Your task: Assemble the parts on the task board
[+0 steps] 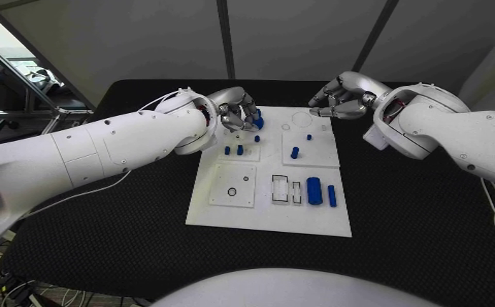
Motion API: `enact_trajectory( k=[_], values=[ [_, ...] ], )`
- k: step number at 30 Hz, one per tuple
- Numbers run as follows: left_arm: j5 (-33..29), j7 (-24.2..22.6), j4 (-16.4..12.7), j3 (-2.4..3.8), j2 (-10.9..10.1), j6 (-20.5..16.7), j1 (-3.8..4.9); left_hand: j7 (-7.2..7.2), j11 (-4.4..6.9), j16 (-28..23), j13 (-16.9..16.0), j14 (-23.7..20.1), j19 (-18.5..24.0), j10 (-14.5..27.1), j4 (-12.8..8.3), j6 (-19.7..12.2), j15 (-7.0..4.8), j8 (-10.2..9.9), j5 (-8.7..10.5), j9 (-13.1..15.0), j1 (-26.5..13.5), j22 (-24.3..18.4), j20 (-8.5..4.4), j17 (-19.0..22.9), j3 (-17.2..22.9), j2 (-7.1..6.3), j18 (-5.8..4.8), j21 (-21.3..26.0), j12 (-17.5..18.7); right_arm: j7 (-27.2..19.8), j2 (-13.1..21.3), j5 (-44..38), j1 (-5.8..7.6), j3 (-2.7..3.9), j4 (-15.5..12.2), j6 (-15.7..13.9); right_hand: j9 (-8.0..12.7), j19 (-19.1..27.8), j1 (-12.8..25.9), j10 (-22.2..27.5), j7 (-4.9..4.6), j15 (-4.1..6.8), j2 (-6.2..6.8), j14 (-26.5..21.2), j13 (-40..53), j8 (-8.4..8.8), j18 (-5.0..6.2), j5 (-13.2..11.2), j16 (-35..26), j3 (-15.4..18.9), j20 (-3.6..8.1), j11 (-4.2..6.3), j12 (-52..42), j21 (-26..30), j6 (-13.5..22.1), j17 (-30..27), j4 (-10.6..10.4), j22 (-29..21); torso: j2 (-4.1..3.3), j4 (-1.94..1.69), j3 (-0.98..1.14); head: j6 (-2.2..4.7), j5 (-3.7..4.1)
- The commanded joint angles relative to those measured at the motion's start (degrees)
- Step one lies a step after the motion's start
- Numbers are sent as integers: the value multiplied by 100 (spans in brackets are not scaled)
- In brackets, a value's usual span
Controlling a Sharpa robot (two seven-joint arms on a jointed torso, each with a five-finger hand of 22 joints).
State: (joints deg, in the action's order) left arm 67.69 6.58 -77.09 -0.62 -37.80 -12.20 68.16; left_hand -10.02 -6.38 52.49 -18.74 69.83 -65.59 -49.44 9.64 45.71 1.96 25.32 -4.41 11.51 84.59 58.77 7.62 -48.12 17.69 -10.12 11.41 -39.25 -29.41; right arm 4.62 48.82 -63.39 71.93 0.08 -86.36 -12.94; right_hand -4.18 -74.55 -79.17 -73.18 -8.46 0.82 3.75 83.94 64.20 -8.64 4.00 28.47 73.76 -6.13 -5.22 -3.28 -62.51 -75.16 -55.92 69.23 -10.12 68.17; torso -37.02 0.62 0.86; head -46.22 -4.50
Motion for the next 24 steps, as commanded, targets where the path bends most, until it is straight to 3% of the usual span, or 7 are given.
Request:
enact_trajectory(
  k=[1,6,14,24],
  values=[
    [738,-341,53,-61,59,-122,23,44,32,539,258,362,-464,-183,-22,209,-40,-181,11,-184,-26,452,-29,-328,-76,-52,-276,-736,169,-57,-6,-13,11,4,-15,-11,9,-38,6,21,13,30,46,189,1,-29,98,34,-27,-5,-6,12,-3,14,43,5,-43,9,-1,-1,3,-4,1],
    [1065,-294,166,-146,179,57,30,100,63,952,569,612,-834,-327,-61,413,-72,-422,9,-390,-33,864,-67,-485,-121,-55,-392,-1366,403,-57,-8,-13,11,4,-21,-13,9,-38,6,21,13,30,46,189,1,-29,98,34,-27,-5,-6,12,-3,14,43,5,-43,9,-2,-3,-1,-12,20],
    [1347,-180,437,-193,384,326,29,128,92,1619,895,1031,-1338,-540,-113,636,-109,-710,3,-586,-49,1497,-109,-926,-105,-35,-566,-2343,649,-58,-15,-13,11,4,-25,-13,9,-38,6,21,13,30,46,189,1,-29,98,34,-27,-5,-6,12,-3,14,43,5,-43,9,1,-1,1,-18,37],
    [1436,-133,652,-217,599,545,21,167,122,1909,1075,1230,-1547,-672,-139,781,-143,-874,-2,-670,-66,1761,-142,-1118,-65,-5,-637,-2743,816,-60,-36,-13,11,4,-26,-8,9,-38,6,21,13,30,46,189,1,-29,98,34,-27,-5,-6,12,-3,14,43,5,-43,9,1,-3,2,-31,49]
  ],
)
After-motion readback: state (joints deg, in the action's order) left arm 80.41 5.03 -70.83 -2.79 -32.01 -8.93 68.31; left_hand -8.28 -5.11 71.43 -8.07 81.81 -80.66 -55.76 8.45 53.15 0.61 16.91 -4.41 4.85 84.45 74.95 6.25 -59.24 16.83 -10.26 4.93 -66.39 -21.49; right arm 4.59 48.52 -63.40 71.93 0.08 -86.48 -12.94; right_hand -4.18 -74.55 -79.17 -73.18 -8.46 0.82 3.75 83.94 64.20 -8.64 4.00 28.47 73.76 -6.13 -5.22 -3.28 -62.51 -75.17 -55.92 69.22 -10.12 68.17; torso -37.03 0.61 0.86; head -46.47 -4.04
